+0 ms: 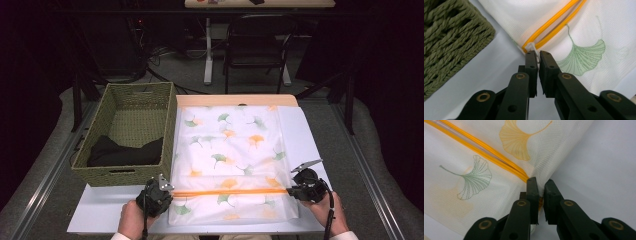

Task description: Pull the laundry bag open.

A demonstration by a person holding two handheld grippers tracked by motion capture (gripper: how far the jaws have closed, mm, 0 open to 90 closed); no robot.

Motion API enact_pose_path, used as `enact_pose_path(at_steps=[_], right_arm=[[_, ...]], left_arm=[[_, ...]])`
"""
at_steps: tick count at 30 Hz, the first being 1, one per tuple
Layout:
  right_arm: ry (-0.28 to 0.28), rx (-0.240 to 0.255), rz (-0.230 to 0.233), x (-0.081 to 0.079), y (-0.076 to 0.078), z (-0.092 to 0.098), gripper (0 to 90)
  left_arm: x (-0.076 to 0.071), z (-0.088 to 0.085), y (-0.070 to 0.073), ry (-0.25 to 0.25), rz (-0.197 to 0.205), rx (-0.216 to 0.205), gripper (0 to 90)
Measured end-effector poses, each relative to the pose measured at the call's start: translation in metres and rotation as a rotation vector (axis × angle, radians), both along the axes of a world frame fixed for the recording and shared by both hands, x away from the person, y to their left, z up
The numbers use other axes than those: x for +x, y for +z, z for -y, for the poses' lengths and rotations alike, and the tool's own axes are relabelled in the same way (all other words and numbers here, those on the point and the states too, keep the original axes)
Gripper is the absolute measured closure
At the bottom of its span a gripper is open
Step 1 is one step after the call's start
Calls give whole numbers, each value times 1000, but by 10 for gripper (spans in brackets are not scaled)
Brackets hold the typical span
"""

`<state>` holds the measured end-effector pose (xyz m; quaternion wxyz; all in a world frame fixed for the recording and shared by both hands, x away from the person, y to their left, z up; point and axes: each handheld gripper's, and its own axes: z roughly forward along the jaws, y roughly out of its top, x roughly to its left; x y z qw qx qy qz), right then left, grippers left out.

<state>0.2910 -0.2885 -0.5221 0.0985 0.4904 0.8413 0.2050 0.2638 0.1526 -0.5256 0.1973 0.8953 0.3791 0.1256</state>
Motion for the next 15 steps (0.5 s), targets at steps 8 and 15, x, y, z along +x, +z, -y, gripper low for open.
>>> enact_pose_path(at_steps=[8, 15], right_arm=[[11, -7, -6, 0, 1, 2, 733], [24, -16, 25, -1, 9, 4, 295]], left_arm=[[0, 8, -2, -67, -49, -85, 743], [-5, -16, 7, -61, -43, -118, 392]])
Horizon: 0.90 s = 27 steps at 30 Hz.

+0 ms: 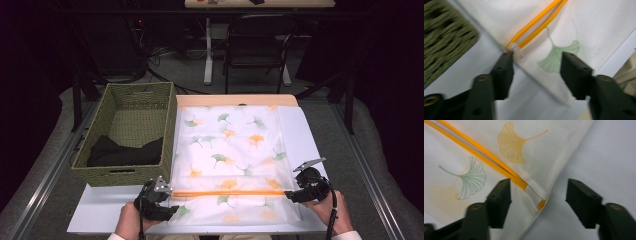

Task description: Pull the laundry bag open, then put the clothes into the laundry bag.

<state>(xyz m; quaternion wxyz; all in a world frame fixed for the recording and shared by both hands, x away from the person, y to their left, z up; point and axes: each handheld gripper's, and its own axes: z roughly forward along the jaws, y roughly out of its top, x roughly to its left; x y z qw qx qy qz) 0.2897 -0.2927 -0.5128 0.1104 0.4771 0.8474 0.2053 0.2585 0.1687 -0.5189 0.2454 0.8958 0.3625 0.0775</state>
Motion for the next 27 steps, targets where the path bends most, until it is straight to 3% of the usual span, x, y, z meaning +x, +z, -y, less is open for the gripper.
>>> enact_pose_path(at_steps=[3, 6, 11, 22, 27], right_arm=[[23, 0, 38, -2, 5, -5, 161], [63, 29, 67, -2, 8, -13, 121], [121, 24, 68, 1, 7, -31, 10], [201, 14, 86, 10, 7, -53, 0], [240, 17, 83, 17, 5, -69, 0]], left_arm=[[-3, -13, 5, 17, 11, -17, 284], [-7, -21, 6, 45, 12, -23, 183], [-10, -34, 7, 91, 22, -31, 121], [-4, -48, 4, 140, 11, -14, 40], [-1, -50, 2, 147, -4, -25, 17]])
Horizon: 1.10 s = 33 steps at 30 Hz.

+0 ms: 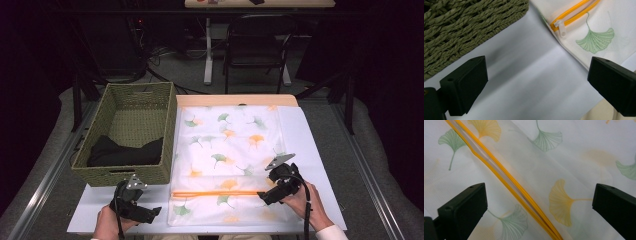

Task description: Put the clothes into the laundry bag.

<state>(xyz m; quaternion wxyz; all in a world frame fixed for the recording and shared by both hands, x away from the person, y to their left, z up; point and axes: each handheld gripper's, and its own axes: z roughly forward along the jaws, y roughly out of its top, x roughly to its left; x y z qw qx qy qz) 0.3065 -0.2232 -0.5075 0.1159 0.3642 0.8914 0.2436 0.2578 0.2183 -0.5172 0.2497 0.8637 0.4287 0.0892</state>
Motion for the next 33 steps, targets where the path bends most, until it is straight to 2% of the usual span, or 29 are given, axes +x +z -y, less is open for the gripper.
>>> enact_pose_path(at_steps=[4, 6, 8, 10, 14, 21, 26, 28, 33], right_arm=[[24, -11, -23, 4, -4, -13, 0], [36, -19, -19, 6, -6, -17, 0], [24, -15, -26, 8, -8, -23, 0], [47, -18, -3, 12, -8, -26, 10], [65, 0, 11, 19, -7, -33, 103], [118, -5, 17, 25, -13, -52, 264], [176, -18, -6, 24, -19, -65, 379], [203, -36, 0, 23, -22, -69, 421], [229, -52, -20, 23, -28, -75, 454]], left_arm=[[1, 0, -1, -11, 0, 2, 12], [0, 0, 0, -9, 3, -4, 12], [0, 0, 1, -6, 6, -6, 13], [0, 1, 0, -6, 11, -1, 16], [1, 1, 0, -8, 13, -3, 20], [3, 2, -1, -12, 16, 0, 22], [3, 2, -1, -17, 17, 0, 23], [3, 1, -1, -13, 14, -1, 23], [2, 2, -1, -14, 19, -4, 23]])
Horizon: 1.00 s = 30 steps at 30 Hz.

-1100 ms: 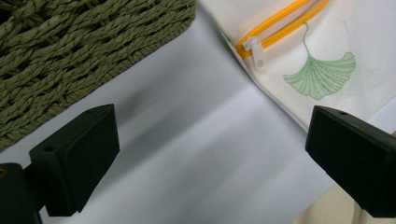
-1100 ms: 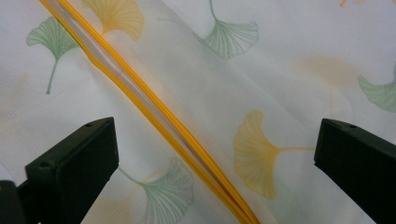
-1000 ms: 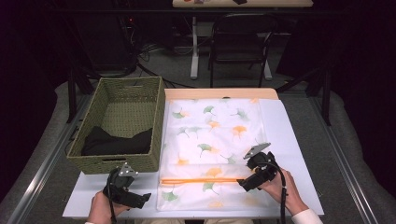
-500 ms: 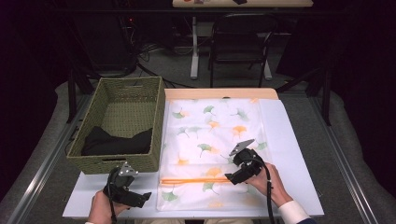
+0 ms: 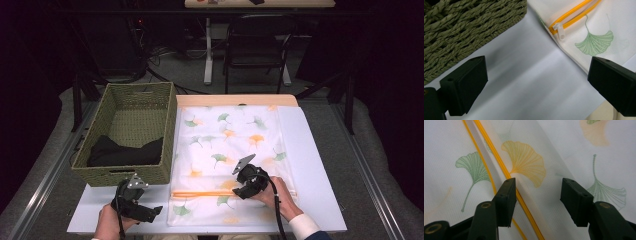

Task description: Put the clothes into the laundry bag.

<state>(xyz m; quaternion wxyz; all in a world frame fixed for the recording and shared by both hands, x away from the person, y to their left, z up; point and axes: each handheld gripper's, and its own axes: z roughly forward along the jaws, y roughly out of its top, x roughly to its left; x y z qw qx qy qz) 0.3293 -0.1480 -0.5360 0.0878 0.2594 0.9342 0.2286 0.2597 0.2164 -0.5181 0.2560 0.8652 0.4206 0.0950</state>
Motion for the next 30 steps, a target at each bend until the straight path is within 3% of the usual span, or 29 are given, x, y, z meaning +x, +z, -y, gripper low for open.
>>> enact_pose_path(at_steps=[10, 24, 30], right_arm=[[23, 23, -26, 3, -4, 2, 465], [32, 40, 7, -1, -4, -1, 850], [26, 21, 26, -5, -1, -3, 869]], left_arm=[[-1, -1, 0, -8, -8, -8, 24], [-2, 0, -1, -32, -4, -11, 41], [-1, 1, -2, -44, -9, -15, 35]])
